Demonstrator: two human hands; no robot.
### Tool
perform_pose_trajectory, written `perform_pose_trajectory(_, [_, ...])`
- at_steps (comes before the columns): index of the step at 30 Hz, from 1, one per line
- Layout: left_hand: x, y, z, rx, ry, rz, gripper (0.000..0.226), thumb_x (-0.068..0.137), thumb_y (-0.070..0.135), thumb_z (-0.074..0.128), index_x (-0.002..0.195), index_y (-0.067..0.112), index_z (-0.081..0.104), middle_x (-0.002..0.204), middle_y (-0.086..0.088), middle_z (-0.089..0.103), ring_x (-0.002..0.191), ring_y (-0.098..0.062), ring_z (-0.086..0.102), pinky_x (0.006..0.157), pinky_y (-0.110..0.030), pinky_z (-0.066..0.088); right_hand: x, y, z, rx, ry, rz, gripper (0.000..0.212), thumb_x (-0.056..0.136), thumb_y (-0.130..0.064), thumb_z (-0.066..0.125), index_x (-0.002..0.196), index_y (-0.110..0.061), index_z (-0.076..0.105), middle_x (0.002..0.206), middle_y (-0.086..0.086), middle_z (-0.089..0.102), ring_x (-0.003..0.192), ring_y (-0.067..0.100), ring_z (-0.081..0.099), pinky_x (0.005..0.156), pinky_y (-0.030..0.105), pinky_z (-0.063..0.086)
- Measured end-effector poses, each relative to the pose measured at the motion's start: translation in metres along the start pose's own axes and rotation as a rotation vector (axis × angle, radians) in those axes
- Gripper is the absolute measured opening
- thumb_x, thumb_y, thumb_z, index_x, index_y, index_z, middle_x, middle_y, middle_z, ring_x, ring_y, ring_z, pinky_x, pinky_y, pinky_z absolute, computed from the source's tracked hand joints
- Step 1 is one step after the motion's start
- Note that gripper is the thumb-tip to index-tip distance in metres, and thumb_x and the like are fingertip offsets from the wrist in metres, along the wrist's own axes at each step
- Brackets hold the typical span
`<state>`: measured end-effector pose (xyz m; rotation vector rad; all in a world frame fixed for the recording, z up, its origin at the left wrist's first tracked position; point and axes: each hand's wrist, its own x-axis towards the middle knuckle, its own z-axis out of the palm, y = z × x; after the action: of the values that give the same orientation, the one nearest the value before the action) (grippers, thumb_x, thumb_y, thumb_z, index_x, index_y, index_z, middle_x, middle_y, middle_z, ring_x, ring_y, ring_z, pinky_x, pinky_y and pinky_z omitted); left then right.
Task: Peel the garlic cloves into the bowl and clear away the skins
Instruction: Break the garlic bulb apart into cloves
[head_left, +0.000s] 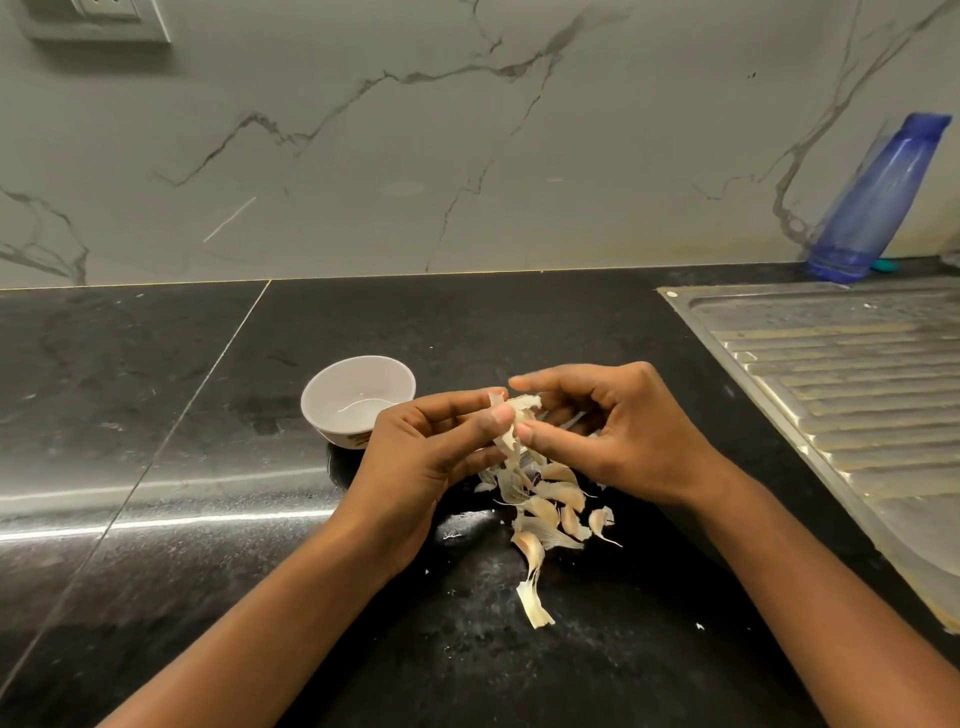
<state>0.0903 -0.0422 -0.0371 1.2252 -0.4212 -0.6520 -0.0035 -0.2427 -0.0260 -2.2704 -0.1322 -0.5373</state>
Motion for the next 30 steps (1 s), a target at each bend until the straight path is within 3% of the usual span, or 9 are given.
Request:
perform_pose_trajectory(5, [-0.002, -0.001, 0.001, 0.062, -0.017, 0.049, 0.025, 0.093, 0.010, 0.073, 0.115, -0.001, 0.078, 0.110, -0.018, 0.079, 0.105, -0.033, 0.077, 0.093, -0.044, 0.063, 0.000, 0.001, 0.003, 0.071, -0.019, 0.005, 0.032, 0.092, -0.021, 0.083, 0.124, -0.019, 0.078, 0.096, -0.004, 0.081, 0.082, 0.020, 0.080, 0.069, 0.042, 0.067])
perform_pose_trajectory(10, [-0.002, -0.001, 0.001, 0.132, -0.014, 0.084, 0.024, 0.094, 0.012, 0.072, 0.115, 0.001, 0.078, 0.108, -0.016, 0.080, 0.104, -0.031, 0.078, 0.094, -0.044, 0.063, -0.001, -0.001, 0.006, 0.058, -0.011, -0.001, 0.033, 0.094, -0.026, 0.081, 0.127, -0.020, 0.077, 0.094, -0.002, 0.081, 0.077, 0.022, 0.079, 0.065, 0.044, 0.066])
perform_pose_trajectory(15, [-0.005, 0.000, 0.003, 0.150, -0.043, 0.142, 0.029, 0.090, 0.008, 0.077, 0.119, 0.003, 0.077, 0.109, -0.014, 0.080, 0.106, -0.031, 0.077, 0.096, -0.041, 0.062, -0.001, -0.003, 0.010, -0.060, 0.077, -0.063, 0.032, 0.093, -0.018, 0.080, 0.125, -0.015, 0.077, 0.097, -0.007, 0.080, 0.081, 0.012, 0.077, 0.067, 0.034, 0.065])
perform_pose_trajectory(19, [-0.006, 0.000, 0.005, 0.152, -0.011, 0.186, 0.029, 0.084, 0.007, 0.081, 0.113, 0.004, 0.078, 0.105, -0.013, 0.081, 0.102, -0.032, 0.078, 0.093, -0.041, 0.063, -0.001, -0.008, 0.013, -0.161, 0.135, -0.154, 0.033, 0.094, -0.023, 0.075, 0.126, -0.012, 0.076, 0.103, -0.003, 0.080, 0.088, 0.004, 0.076, 0.075, 0.025, 0.064])
perform_pose_trajectory(24, [-0.006, -0.001, 0.004, 0.218, 0.041, 0.250, 0.024, 0.087, 0.011, 0.080, 0.110, 0.009, 0.080, 0.101, -0.009, 0.082, 0.097, -0.031, 0.079, 0.091, -0.045, 0.064, 0.002, -0.012, 0.017, -0.225, 0.138, -0.199, 0.038, 0.096, -0.031, 0.064, 0.128, -0.012, 0.074, 0.102, -0.001, 0.081, 0.085, 0.008, 0.076, 0.074, 0.028, 0.063])
perform_pose_trajectory(27, [-0.005, -0.003, 0.003, 0.243, 0.024, 0.237, 0.027, 0.091, 0.010, 0.077, 0.118, 0.009, 0.078, 0.107, -0.009, 0.081, 0.102, -0.030, 0.078, 0.094, -0.049, 0.062, 0.002, -0.010, 0.014, -0.165, 0.091, -0.167, 0.038, 0.094, -0.024, 0.073, 0.131, -0.014, 0.073, 0.106, -0.005, 0.080, 0.089, 0.004, 0.076, 0.077, 0.026, 0.064])
perform_pose_trajectory(30, [-0.005, -0.003, 0.005, 0.213, 0.020, 0.225, 0.029, 0.091, 0.008, 0.076, 0.120, 0.008, 0.076, 0.108, -0.006, 0.081, 0.102, -0.025, 0.079, 0.090, -0.038, 0.064, 0.002, -0.007, 0.014, -0.135, 0.069, -0.152, 0.045, 0.091, -0.017, 0.080, 0.135, -0.016, 0.071, 0.111, -0.006, 0.079, 0.094, 0.003, 0.076, 0.081, 0.024, 0.064])
